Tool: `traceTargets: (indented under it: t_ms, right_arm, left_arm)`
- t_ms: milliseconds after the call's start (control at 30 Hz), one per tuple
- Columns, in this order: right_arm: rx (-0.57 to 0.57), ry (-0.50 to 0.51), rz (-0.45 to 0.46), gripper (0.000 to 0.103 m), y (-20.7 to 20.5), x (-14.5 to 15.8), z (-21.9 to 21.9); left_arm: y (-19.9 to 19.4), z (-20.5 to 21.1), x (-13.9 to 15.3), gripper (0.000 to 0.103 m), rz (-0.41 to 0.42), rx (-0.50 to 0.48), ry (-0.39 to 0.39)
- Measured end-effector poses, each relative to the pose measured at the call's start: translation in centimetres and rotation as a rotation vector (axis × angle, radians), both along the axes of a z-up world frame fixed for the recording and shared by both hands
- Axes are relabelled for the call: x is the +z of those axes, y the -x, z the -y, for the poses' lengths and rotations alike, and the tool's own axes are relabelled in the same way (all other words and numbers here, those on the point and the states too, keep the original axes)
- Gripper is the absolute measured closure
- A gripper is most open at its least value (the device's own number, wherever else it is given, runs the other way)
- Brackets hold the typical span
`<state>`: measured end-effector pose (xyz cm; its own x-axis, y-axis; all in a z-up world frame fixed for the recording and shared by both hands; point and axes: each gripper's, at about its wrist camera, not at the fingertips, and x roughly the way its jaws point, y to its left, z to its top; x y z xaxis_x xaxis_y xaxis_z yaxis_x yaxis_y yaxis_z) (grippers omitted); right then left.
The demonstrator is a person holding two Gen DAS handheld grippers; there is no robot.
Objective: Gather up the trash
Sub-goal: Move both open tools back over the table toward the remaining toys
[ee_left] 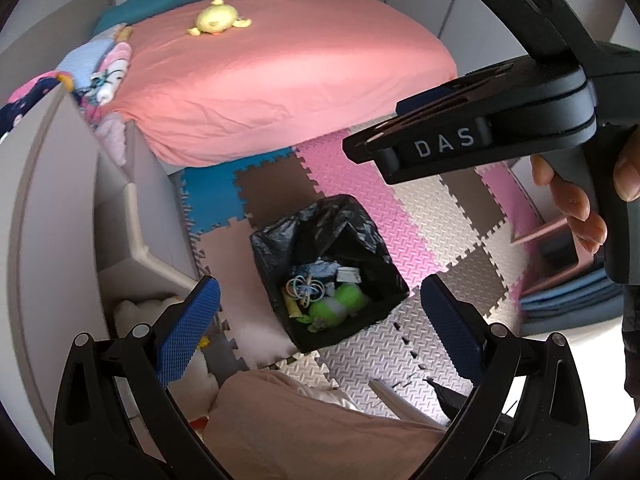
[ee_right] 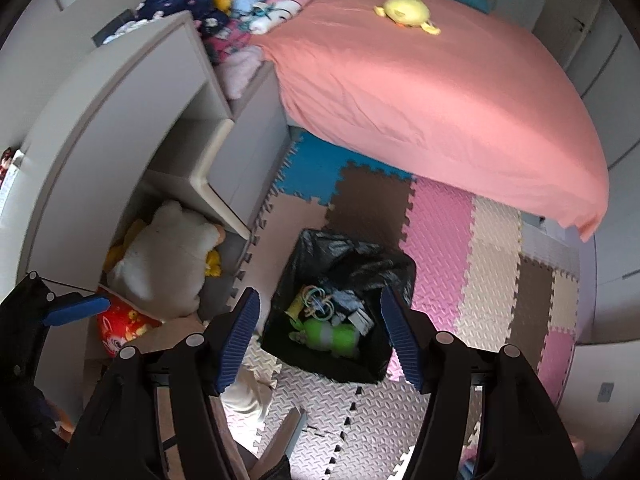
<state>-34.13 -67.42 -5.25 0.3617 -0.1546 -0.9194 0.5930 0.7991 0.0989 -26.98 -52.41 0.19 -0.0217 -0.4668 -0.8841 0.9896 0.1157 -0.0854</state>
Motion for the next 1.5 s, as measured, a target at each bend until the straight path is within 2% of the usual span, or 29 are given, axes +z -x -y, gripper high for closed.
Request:
traceTargets:
  t_ms: [200,500,967,1167,1500]
  right_arm:
    - [0.095,0.033,0.041,0.035,-4.3,2.7,-2.9]
    - [0.280,0.085,0.091,0.032,-11.8,6.4,-9.0]
    - [0.539,0.125,0.139,0.032,-21.4,11.0,-18.8]
    - [0.611,0.099,0.170,0.029,-24.5,12.4,-22.7]
    - [0.717,-0.023,0.199,0.029,-32.1,13.8,-29.4]
  left_arm:
    - [-3.4,-2.8,1.8,0.006,0.030,0.086,0.027]
    - [-10.0,-9.0,4.8,0.006,0.072,0.277,0.073]
    - [-17.1,-18.6,7.2,0.006,0.108,0.526,0.107]
    - [-19.7,-23.3,7.6,0.006,0.113,0.645,0.115]
    - [-24.8,-31.6,7.7,0.006,0.136,0.850,0.123]
